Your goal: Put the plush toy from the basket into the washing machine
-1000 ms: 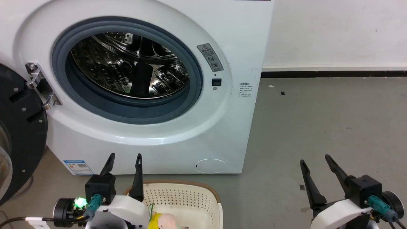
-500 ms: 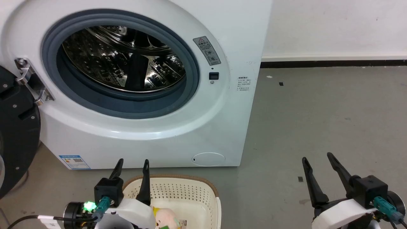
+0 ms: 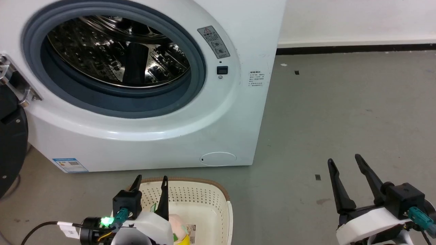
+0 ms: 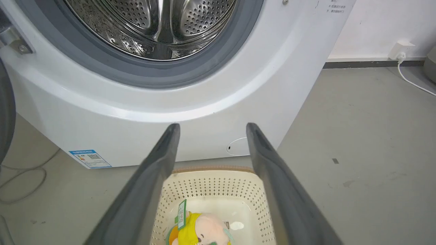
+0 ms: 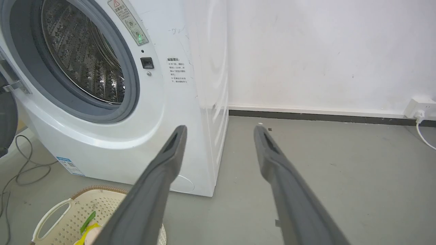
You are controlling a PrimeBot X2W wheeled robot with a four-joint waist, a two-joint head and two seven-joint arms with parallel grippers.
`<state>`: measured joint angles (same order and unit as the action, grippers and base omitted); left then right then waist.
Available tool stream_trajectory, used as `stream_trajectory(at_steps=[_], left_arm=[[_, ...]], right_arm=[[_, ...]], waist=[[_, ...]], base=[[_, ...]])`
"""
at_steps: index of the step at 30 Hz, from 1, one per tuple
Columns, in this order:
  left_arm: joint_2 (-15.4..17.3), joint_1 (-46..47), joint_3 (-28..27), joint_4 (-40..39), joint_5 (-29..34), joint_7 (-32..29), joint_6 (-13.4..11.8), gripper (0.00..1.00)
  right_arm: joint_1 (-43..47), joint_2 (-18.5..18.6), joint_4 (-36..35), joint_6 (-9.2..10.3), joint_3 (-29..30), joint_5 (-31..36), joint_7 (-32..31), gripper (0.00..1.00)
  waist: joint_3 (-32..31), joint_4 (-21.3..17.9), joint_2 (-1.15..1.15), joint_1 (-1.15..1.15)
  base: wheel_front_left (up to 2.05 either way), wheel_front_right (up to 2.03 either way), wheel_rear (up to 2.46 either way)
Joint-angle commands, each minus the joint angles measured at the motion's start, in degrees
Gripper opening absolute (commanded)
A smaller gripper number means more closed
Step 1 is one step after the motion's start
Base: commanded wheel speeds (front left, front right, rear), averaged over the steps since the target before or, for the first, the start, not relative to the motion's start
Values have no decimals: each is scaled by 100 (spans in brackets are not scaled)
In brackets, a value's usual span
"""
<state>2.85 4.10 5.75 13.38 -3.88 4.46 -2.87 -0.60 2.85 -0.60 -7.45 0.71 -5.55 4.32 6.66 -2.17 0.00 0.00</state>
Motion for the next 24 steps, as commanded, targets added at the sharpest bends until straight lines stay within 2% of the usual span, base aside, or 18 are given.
stream_trajectory(at_steps=[1,24], left_arm=[[2,128,45,111,-67,63,-30,100],[63,797,203,1813,-484,338,-5,100]], right_arm=[[-101,1,-35,-1,13,-64,80,100],[-328,1,-201,-2,-52,-299,354,100]], waist=[[58,-33,0,0],[907,-281,0,0]], base=[[0,0,0],[0,0,0]])
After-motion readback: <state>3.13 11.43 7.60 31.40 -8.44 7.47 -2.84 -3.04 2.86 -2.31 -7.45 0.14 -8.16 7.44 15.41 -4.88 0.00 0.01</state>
